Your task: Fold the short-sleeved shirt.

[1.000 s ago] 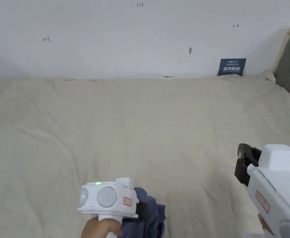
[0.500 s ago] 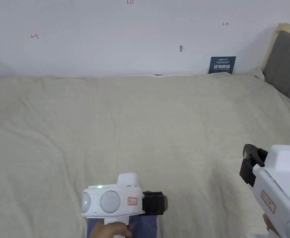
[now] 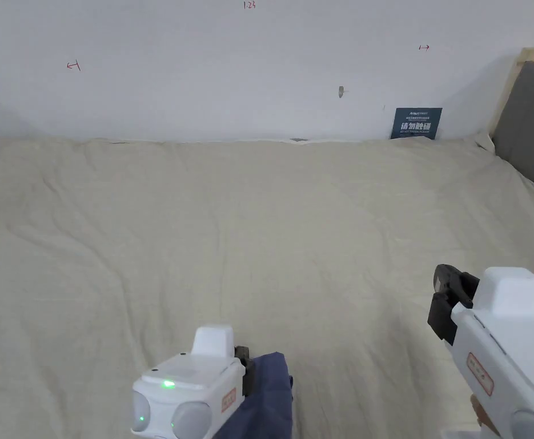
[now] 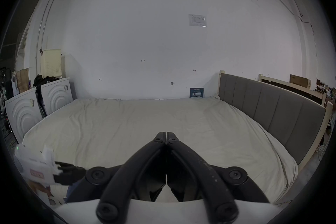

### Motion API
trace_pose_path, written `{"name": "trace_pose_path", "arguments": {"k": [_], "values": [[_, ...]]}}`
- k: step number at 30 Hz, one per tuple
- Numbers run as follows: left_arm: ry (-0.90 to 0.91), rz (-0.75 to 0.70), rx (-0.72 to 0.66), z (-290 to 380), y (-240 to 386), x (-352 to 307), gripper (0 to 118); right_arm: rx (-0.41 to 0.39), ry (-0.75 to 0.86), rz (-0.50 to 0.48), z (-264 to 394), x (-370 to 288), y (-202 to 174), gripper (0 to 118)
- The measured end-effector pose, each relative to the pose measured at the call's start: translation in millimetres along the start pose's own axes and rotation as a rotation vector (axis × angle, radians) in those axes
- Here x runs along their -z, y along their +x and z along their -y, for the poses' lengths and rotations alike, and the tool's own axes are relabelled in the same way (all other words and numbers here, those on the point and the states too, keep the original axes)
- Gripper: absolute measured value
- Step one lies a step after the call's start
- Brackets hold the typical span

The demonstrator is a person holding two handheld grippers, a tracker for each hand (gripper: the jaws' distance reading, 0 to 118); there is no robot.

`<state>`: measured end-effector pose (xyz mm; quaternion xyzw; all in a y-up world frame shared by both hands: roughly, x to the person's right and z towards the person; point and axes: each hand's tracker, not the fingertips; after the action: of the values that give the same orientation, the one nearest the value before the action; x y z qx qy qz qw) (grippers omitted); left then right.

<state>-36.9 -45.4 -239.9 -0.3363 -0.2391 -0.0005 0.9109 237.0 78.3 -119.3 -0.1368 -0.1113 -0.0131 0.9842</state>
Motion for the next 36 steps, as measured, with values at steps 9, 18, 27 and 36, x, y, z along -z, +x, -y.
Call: {"name": "trace_pose_path", "arguments": {"k": [9, 18, 27, 36], "values": [[-0.073, -0.031, 0.046, 49.0, 34.0, 54.0, 0, 0.011, -0.025, 0.026, 9.9, 3.3, 15.4, 1], [-0.103, -0.064, 0.084, 69.4, 31.8, 66.5, 0, 0.018, -0.05, 0.053, 17.2, 0.9, 23.2, 1], [0.258, 0.004, 0.177, -4.8, 32.9, -25.1, 0, -0.001, 0.002, 0.018, -1.3, -4.6, 4.2, 1], [0.487, -0.147, 0.156, -83.3, -14.7, -108.7, 0, -0.035, 0.105, 0.007, -18.8, -13.6, -32.8, 1]]}}
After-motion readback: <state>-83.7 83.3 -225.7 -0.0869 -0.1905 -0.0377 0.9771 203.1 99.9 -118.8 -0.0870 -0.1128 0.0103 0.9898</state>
